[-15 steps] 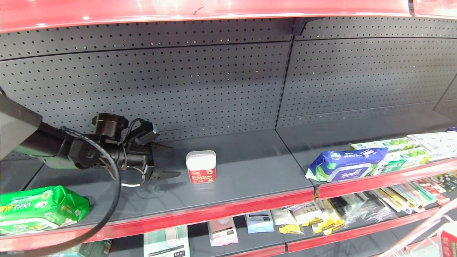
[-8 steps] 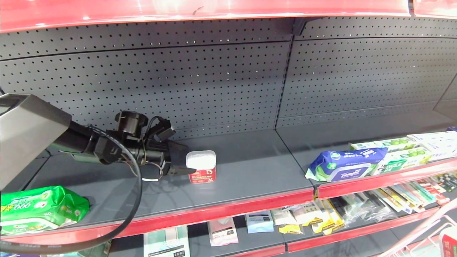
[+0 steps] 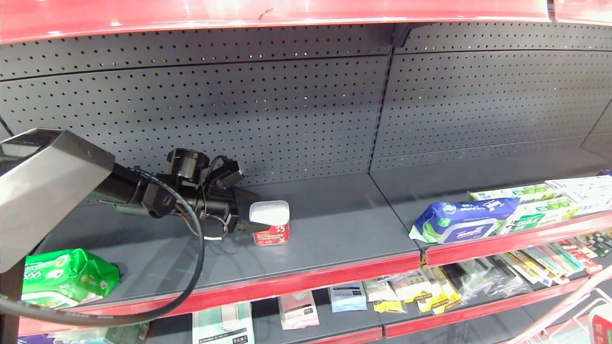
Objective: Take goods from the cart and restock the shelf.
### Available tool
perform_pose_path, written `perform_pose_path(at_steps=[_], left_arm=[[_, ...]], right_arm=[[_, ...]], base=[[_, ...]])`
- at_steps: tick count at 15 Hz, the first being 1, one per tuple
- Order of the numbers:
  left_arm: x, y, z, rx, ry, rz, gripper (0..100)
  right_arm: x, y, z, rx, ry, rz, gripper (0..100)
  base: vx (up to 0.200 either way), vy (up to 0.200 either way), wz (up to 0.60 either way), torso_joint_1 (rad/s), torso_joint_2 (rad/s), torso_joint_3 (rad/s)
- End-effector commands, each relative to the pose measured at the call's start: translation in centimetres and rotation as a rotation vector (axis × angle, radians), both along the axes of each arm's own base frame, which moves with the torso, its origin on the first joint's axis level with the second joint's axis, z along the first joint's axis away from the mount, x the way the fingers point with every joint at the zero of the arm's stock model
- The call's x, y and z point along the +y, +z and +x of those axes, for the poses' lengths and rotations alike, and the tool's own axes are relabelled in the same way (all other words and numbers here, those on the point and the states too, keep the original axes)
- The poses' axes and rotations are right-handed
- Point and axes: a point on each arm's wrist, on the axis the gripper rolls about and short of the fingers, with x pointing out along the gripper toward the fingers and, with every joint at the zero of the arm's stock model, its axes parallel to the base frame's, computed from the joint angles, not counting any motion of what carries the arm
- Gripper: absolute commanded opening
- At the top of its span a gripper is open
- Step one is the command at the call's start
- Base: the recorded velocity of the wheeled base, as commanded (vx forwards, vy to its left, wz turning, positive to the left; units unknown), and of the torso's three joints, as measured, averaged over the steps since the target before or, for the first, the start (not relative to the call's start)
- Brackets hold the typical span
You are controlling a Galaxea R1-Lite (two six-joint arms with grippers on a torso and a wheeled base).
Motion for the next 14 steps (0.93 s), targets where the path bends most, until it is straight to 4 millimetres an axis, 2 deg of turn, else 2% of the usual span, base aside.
perform_pose_path(at_steps=[1, 7, 14], left_arm=[[-0.1, -0.1, 0.3, -0.007, -0.001, -0.001, 100], [-1.0, -0.4, 0.4, -0.002, -0.024, -0.002, 100], [-0.7, -1.5, -0.2, 0.018, -0.03, 0.015, 100]], right_arm=[[0.0, -0.1, 0.0, 0.005, 0.0, -0.001, 0], [0.0, -0.1, 0.0, 0.006, 0.0, -0.001, 0], [0.0, -0.1, 0.0, 0.009, -0.001, -0.001, 0]], base=[[0.0, 0.0, 0.0, 0.0, 0.0, 0.0], [0.0, 0.0, 0.0, 0.0, 0.0, 0.0], [0.0, 0.0, 0.0, 0.0, 0.0, 0.0]])
